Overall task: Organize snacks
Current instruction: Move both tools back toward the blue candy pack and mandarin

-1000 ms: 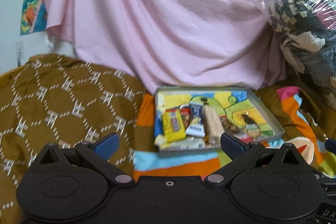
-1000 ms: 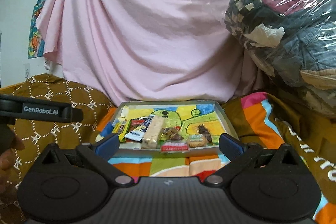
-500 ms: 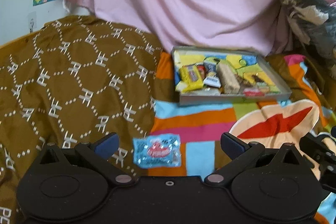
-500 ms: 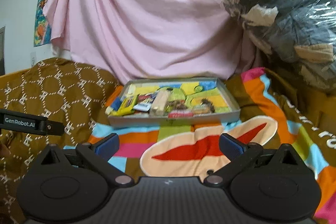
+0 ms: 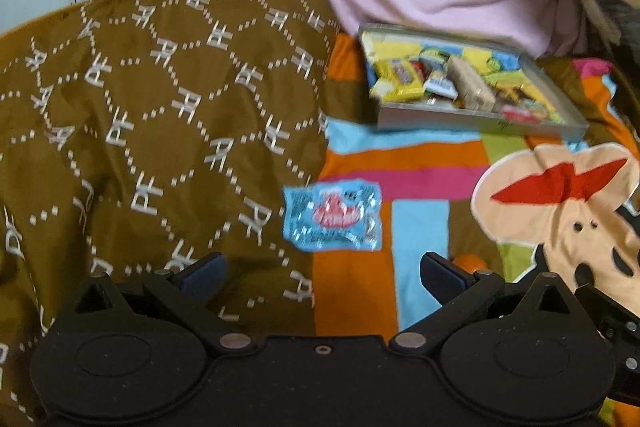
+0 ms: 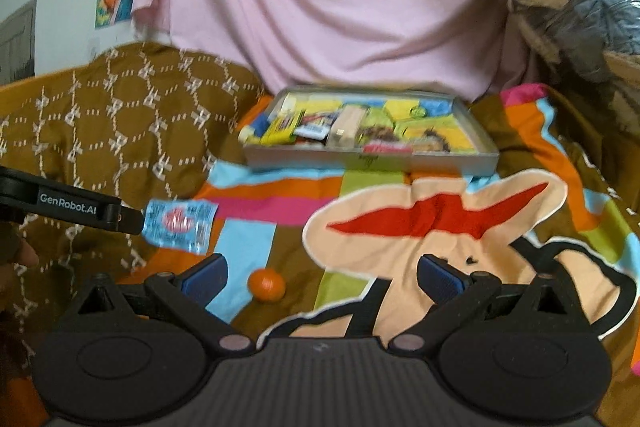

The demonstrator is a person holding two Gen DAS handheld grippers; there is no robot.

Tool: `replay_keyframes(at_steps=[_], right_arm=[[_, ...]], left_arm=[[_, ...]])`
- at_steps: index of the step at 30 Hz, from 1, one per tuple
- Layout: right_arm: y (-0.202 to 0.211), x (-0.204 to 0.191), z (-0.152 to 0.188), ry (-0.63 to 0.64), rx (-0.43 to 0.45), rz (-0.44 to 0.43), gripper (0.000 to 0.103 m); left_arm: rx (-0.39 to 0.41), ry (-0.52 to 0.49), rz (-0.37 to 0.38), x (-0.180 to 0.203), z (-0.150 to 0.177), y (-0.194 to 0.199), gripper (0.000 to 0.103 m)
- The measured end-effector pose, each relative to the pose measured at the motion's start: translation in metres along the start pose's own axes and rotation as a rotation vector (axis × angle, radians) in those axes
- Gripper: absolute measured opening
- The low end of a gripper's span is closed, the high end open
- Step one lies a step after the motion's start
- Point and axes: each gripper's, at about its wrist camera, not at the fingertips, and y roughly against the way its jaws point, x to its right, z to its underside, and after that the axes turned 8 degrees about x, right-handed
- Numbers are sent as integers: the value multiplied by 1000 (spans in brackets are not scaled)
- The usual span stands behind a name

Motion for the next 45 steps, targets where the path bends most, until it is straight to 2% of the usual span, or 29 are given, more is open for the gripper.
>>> replay_keyframes(at_steps=[12,18,23,31,45], right_arm=[[-22,-10,20,-12,-141,-20,103],[-32,-9,29,-35,-187,-17,103],[-39,-7,36,-55,-223,-15,103],[-50,-6,39,-71,-244,-8,103],[-72,-9,39,-69,-251,14,103]], left_arm=[[-80,-62,-28,-2,16,-16,102],[-80,-119,-21,2,18,-24,102],[-77,-104,-16,-1,15,-31,102],[-47,-89,-13,-4,8,-41,102],[87,-194,80,0,-20,-79,102]])
